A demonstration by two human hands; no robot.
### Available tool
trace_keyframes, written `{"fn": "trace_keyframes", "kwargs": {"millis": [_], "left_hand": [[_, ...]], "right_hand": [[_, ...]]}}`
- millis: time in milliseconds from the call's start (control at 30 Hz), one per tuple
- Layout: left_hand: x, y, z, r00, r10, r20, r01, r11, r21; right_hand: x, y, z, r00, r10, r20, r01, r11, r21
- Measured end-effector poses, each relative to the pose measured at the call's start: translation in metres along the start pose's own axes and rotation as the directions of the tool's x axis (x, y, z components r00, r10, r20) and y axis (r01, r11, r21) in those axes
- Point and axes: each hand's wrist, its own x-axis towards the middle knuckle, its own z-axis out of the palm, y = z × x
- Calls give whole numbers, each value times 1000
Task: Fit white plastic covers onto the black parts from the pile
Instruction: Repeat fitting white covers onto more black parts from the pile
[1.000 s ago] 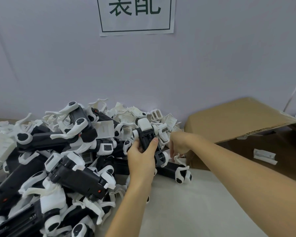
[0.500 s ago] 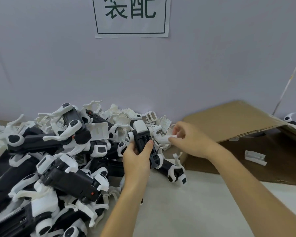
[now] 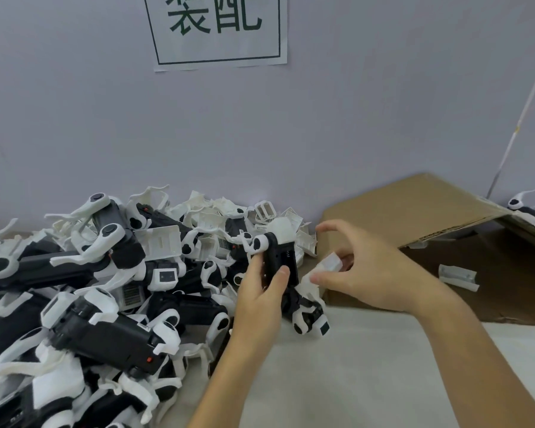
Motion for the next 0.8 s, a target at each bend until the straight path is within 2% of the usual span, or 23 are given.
{"fn": "trace_keyframes", "kwargs": {"millis": [67, 167, 367, 533, 700, 800], "left_hand": [[-4, 3, 4, 999, -2, 39, 0, 999, 46], [-9, 5, 8, 998, -35, 61, 31, 998, 60], [-5, 3, 7, 996, -94, 11, 94, 996, 0], [-7, -1, 2, 989, -148, -7, 146, 984, -97], [-6, -4, 0, 990, -137, 24, 138, 988, -74], [-4, -7, -2, 988, -145, 44, 149, 985, -88]], "right_hand": [[1, -3, 8, 1000, -17, -17, 18, 997, 78], [6, -5, 19, 993, -6, -119, 21, 992, 123], [12, -7, 32, 979, 3, -205, 45, 973, 227], [11, -11, 32, 940, -4, -340, 69, 981, 181], [8, -14, 36, 985, 32, -168, -12, 993, 119], [9, -19, 45, 973, 13, -231, 21, 989, 144]]}}
